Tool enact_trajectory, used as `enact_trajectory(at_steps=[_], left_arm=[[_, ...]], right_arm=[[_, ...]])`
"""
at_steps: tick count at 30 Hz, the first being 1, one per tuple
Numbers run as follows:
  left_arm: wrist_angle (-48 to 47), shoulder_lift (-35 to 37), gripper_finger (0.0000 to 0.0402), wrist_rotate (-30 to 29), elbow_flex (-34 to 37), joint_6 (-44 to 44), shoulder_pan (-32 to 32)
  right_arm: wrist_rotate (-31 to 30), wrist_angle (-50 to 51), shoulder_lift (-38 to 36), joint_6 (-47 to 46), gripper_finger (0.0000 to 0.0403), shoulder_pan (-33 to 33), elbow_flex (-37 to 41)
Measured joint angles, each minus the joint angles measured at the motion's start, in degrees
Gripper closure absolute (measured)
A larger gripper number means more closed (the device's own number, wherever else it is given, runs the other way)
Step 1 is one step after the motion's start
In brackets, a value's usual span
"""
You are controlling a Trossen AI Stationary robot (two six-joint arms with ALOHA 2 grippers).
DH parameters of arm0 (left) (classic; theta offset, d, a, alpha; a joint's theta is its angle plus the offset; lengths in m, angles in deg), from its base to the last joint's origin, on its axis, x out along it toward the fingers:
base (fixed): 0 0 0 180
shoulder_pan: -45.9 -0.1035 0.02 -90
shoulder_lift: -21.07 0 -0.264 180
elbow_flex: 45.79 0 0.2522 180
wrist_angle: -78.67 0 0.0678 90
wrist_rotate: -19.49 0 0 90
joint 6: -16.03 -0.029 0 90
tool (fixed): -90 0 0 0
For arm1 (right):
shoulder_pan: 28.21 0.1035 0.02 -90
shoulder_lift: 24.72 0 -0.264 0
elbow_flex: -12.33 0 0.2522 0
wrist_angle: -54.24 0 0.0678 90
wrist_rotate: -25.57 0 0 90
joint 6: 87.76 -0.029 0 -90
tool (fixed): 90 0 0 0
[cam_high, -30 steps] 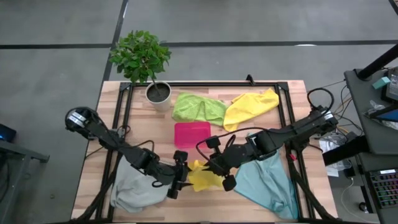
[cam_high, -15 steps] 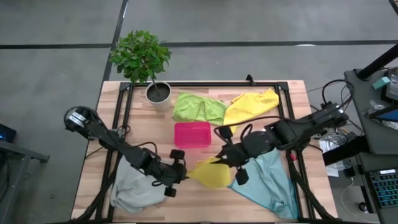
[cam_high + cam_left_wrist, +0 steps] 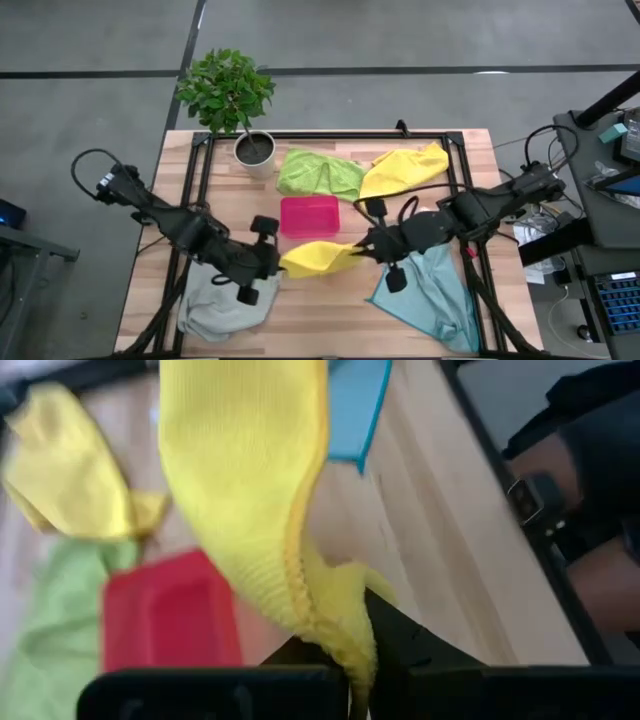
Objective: Fold microfiber towels
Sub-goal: Fold the bottom yellow microfiber cloth
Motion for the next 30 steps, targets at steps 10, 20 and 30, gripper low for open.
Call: enact_trajectory(at_steps=[10, 20, 30], left_arm=[[-15.39, 0.97, 0.0401, -2.58, -17.07, -7.86, -2.39], [-20.64, 4.65, 0.0402, 3.22, -19.62, -7.57, -6.14], [-14.28, 1.29, 0.0402, 7.33, -11.81, -2.40, -0.51]], right_arm=[[-15.20, 2.66, -2.80, 0.15, 0.0394, -0.91, -1.21], [-18.25, 1.33, -3.85, -14.93, 0.0394, -3.48, -1.60], [-9.30, 4.08, -2.14, -20.00, 0.0394, 3.15, 1.51]])
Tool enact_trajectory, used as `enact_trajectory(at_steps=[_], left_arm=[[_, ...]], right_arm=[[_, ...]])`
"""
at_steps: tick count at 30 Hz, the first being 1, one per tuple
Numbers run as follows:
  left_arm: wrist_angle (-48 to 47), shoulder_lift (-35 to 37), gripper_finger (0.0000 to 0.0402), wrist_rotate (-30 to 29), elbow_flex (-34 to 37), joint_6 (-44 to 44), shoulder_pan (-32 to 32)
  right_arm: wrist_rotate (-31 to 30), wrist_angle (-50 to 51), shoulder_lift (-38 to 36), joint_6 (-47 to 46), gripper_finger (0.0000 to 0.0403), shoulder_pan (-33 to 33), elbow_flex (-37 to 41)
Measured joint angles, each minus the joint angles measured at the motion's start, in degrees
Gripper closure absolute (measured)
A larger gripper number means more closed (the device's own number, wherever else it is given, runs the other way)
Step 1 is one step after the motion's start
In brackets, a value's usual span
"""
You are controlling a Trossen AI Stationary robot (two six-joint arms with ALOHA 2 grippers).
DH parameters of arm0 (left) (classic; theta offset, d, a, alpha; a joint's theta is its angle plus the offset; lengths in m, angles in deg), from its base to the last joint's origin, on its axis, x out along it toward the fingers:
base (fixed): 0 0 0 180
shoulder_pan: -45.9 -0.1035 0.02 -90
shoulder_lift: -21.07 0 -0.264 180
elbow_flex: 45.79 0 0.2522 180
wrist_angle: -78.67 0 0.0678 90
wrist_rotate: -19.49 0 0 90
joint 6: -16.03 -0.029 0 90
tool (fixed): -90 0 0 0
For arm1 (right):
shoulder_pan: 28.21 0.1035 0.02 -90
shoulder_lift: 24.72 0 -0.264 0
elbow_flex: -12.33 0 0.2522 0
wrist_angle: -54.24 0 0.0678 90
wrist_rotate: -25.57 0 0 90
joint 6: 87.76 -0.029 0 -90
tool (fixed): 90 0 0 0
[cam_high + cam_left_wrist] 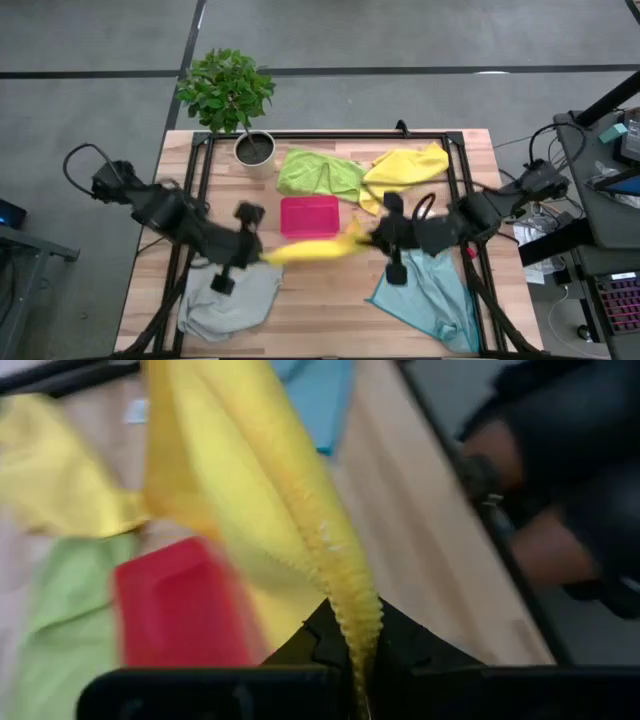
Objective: Fold microfiber towels
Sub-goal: Fold the bottom yellow microfiber cloth
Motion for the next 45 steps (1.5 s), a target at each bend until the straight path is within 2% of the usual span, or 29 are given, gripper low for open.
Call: enact_trajectory(at_steps=[4, 10, 16, 20, 25, 29, 35, 39, 45], left_arm=[[3.57, -2.34, 0.0402, 1.87, 1.61, -0.86, 3.33], [4.00, -4.56, 0.0401, 1.58, 2.10, 2.93, 4.02], [4.35, -5.56, 0.0401, 1.59, 2.41, 3.48, 4.07], [4.33, -5.56, 0.0401, 1.56, 2.41, 3.50, 4.05], [3.15, -5.30, 0.0401, 1.61, 2.41, 3.57, 4.05], [-1.29, -4.70, 0.0401, 1.50, 2.41, 6.40, 3.90], [-5.89, -3.52, 0.0401, -3.53, 2.41, 10.49, 3.85], [-6.57, -3.35, 0.0401, -8.10, 2.40, 9.47, 3.85], [-6.84, -2.54, 0.0401, -13.91, 1.00, 4.91, 1.83]], right_arm=[[4.47, -0.03, 1.10, -1.05, 0.0394, 3.29, 1.10], [4.14, -1.68, 3.10, -2.91, 0.0388, 4.76, 1.40], [-0.52, -3.10, 6.38, -0.90, 0.0364, 4.88, 1.76], [-1.28, -3.49, 8.12, 1.96, 0.0389, 4.88, 1.78], [-4.93, -4.88, 8.04, 3.87, 0.0394, 4.88, 1.78], [-11.84, -4.86, 5.50, 5.73, 0.0394, 5.78, 1.80], [-20.66, -5.07, 1.04, 4.37, 0.0394, 8.55, 2.16], [-26.34, -5.76, -0.67, 2.78, 0.0394, 9.49, 4.69], [-27.06, -12.22, -0.95, 4.97, 0.0394, 9.49, 8.96]])
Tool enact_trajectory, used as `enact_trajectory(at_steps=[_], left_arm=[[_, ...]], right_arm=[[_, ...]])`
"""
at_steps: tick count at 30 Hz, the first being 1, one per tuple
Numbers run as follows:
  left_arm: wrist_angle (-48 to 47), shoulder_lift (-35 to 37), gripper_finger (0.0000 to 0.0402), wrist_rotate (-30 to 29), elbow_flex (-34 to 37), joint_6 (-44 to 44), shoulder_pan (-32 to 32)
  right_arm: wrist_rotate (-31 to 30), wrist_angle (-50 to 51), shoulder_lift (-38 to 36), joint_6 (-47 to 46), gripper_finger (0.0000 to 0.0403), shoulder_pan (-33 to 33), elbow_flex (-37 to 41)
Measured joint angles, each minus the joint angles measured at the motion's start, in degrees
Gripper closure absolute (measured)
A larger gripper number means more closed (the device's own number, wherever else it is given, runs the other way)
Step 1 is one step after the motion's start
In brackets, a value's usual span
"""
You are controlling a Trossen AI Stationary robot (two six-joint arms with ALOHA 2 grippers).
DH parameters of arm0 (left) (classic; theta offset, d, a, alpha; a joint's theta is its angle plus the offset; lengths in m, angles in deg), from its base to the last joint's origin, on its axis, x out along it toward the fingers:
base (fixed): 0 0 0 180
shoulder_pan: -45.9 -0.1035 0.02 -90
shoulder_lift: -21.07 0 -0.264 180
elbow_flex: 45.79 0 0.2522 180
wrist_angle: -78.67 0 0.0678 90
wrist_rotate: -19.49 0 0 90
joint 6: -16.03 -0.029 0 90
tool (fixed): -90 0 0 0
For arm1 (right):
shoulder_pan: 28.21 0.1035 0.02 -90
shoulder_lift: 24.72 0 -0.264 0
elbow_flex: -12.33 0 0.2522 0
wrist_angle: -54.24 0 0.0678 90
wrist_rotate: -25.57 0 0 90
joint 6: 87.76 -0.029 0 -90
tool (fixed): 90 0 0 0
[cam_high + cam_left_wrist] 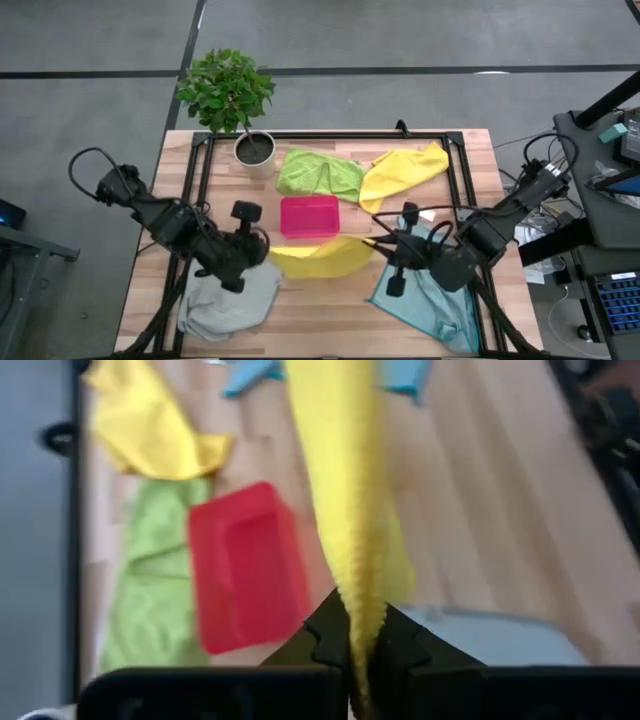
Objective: Fold microfiber towels
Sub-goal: Fold the bottom yellow microfiber cloth
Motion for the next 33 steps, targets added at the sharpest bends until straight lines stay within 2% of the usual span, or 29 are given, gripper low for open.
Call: enact_trajectory(at_steps=[5, 10, 17, 20, 27, 33], left_arm=[[2.86, 0.85, 0.0401, -2.33, 1.93, 0.22, -0.16], [13.54, -1.32, 0.0401, 0.34, 8.08, 2.68, 3.77], [25.07, -6.49, 0.0401, 5.15, 15.73, 13.22, 8.16], [28.86, -10.03, 0.0401, 6.03, 18.06, 16.87, 9.23], [36.35, -17.70, 0.0401, 16.26, 19.54, 23.01, 9.47], [42.16, -22.21, 0.0401, 25.09, 19.52, 25.60, 9.53]], right_arm=[[0.02, -4.46, -0.09, 2.09, 0.0394, 1.77, 4.78], [2.68, -5.38, -0.09, -6.17, 0.0394, 4.54, 11.34], [16.27, -14.48, 0.84, -21.32, 0.0394, 7.38, 22.26], [19.91, -18.17, 2.20, -27.62, 0.0394, 7.96, 26.37], [30.71, -24.45, 6.71, -38.29, 0.0394, 8.52, 31.10], [37.69, -29.20, 10.27, -43.39, 0.0394, 8.50, 31.30]])
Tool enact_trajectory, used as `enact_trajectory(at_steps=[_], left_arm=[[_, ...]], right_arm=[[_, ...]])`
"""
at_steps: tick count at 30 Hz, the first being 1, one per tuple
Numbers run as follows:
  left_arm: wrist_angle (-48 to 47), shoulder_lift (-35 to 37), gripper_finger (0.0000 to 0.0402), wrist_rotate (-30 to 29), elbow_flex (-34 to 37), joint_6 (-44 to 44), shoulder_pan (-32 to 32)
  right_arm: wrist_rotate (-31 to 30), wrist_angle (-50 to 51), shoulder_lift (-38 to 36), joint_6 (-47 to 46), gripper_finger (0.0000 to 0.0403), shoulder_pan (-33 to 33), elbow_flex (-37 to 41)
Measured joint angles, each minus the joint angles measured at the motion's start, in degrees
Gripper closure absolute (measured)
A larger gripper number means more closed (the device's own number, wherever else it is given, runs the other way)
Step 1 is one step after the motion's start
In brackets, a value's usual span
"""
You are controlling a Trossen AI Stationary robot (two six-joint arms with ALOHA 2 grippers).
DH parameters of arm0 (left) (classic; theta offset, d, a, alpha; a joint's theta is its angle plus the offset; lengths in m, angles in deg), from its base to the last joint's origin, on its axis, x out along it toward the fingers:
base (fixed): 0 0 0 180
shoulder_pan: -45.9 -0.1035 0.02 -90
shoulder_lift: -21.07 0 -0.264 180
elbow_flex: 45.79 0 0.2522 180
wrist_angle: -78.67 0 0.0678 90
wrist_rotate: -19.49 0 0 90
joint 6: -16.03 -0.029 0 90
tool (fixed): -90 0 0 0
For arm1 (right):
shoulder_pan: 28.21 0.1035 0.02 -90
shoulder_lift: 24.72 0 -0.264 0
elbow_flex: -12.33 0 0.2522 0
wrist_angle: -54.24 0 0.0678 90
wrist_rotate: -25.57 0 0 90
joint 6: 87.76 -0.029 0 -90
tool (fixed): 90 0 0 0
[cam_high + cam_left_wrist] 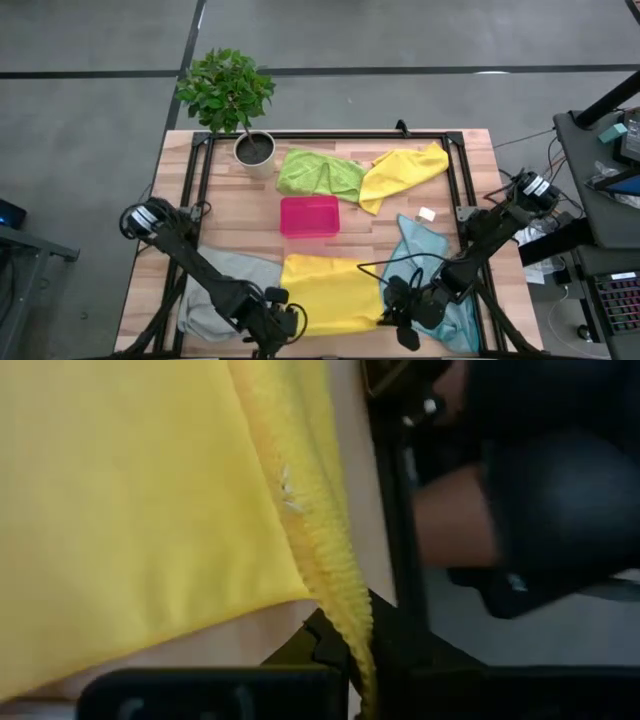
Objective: Fold microfiber towels
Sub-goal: Fold the bottom yellow microfiber cloth
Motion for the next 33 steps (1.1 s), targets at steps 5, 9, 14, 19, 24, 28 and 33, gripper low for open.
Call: enact_trajectory(at_steps=[5, 9, 14, 19, 24, 28, 33], left_arm=[[3.67, -1.63, 0.0401, 2.84, 0.00, 0.23, 0.01], [3.32, -1.76, 0.0401, 3.15, 0.04, -0.32, -0.54], [1.93, -0.78, 0.0401, 8.76, -0.33, -0.12, -2.20], [-4.16, 4.95, 0.0402, 10.01, -0.92, -7.11, -3.08], [-14.15, 15.67, 0.0401, 2.35, -0.58, -13.76, -6.91], [-18.55, 24.14, 0.0402, -4.77, -0.26, -20.08, -11.06], [-17.96, 33.26, 0.0402, -8.38, -0.25, -25.91, -15.98]], right_arm=[[2.03, 0.16, 1.23, -2.03, 0.0394, -0.16, -0.58], [2.04, 0.74, 1.20, -2.03, 0.0394, -0.99, -0.57], [12.05, -1.20, 1.21, -0.76, 0.0394, -1.55, -0.90], [11.06, 8.13, -3.36, 3.28, 0.0394, -4.42, -4.08], [-3.09, 28.64, -11.24, 11.11, 0.0394, -8.38, -9.99], [-16.75, 35.80, -16.98, 18.58, 0.0394, -11.46, -13.81], [-19.37, 34.36, -21.68, 27.19, 0.0394, -12.52, -18.21]])
